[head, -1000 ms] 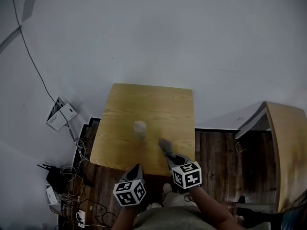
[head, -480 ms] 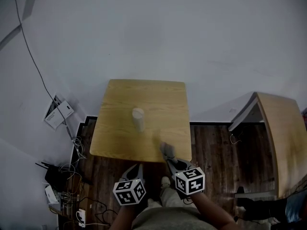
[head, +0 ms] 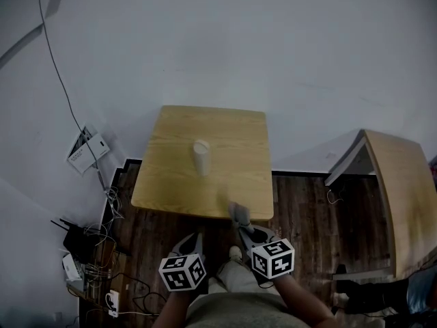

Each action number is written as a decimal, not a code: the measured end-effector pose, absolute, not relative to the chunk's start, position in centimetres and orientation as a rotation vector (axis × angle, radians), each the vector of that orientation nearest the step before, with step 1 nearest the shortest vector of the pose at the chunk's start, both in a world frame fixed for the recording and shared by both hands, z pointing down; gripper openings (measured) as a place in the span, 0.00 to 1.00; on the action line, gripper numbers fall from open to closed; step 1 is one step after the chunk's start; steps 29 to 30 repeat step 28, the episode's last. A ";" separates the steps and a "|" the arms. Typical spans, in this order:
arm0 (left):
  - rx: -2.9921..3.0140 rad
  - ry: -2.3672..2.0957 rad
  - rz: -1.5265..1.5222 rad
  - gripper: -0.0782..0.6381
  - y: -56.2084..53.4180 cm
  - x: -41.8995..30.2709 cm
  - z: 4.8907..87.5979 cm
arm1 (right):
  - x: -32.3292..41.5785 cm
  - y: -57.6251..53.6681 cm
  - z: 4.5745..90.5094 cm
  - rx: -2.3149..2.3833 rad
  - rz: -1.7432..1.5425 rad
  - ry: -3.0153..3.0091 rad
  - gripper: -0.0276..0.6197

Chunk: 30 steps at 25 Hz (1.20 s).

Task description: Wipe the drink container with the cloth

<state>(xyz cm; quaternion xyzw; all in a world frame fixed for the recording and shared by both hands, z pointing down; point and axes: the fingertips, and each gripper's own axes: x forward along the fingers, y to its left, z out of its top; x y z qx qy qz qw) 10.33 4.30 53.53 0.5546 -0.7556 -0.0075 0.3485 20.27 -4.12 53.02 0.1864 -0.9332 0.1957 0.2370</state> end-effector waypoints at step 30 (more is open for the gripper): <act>1.392 -1.983 -0.067 0.11 6.7 8.3 53.9 | 17.6 -1.9 51.1 0.454 0.421 -2.646 0.07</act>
